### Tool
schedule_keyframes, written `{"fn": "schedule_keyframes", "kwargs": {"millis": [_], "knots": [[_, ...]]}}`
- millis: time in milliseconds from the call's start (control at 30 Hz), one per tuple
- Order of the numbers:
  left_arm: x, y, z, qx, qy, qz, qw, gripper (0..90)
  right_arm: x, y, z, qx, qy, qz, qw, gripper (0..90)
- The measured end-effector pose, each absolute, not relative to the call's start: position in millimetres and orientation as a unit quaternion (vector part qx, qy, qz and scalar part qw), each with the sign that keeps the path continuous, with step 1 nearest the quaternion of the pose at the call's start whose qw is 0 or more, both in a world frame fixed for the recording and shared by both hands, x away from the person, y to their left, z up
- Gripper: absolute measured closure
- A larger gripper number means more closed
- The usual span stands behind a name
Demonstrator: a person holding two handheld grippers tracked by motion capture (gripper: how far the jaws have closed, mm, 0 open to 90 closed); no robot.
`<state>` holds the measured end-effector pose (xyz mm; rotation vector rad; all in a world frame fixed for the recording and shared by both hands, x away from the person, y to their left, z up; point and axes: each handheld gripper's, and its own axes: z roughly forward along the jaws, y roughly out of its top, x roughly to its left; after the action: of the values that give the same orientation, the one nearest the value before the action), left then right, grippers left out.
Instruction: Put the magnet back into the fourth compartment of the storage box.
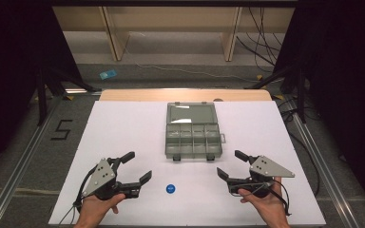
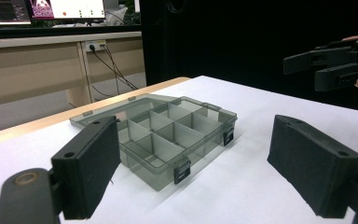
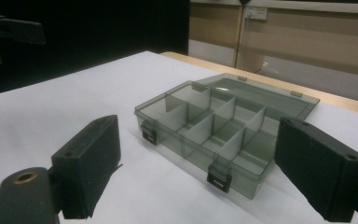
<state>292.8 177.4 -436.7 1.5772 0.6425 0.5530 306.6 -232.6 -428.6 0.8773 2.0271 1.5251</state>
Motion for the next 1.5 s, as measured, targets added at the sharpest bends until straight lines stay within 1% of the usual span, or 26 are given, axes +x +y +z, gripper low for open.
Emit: {"fn": "schedule_keyframes", "kwargs": {"millis": [400,467,867,900,1033,1333,1433,1500], "knots": [[293.0,177.5,-436.8,0.688,0.28,0.242,0.625,16.1,306.7,-229.5,-429.4,0.319,0.737,0.552,0.224,15.7],[293.0,177.4,-436.9,0.688,0.28,0.242,0.624,16.1,306.3,-225.7,-429.9,0.32,0.738,0.556,0.212,15.8],[293.9,177.5,-437.6,0.689,0.281,0.242,0.623,16.1,308.6,-214.5,-422.5,0.298,0.748,0.556,0.206,15.8],[293.9,177.5,-437.6,0.689,0.281,0.242,0.623,16.1,310.3,-212.5,-420.7,0.29,0.751,0.551,0.219,15.8],[294.3,177.8,-437.6,0.689,0.28,0.244,0.622,16.1,312.0,-208.4,-418.9,0.275,0.763,0.54,0.224,15.9],[294.2,177.9,-437.7,0.689,0.281,0.244,0.622,16.1,322.3,-187.6,-418.6,0.241,0.814,0.485,0.21,16.6],[294.1,177.9,-437.8,0.687,0.283,0.243,0.624,16.1,329.9,-175.2,-416.6,0.223,0.841,0.452,0.194,17.6],[294.2,178.3,-437.7,0.687,0.283,0.244,0.623,16.1,331.1,-173.3,-415.9,0.22,0.846,0.446,0.193,18.2]]}}
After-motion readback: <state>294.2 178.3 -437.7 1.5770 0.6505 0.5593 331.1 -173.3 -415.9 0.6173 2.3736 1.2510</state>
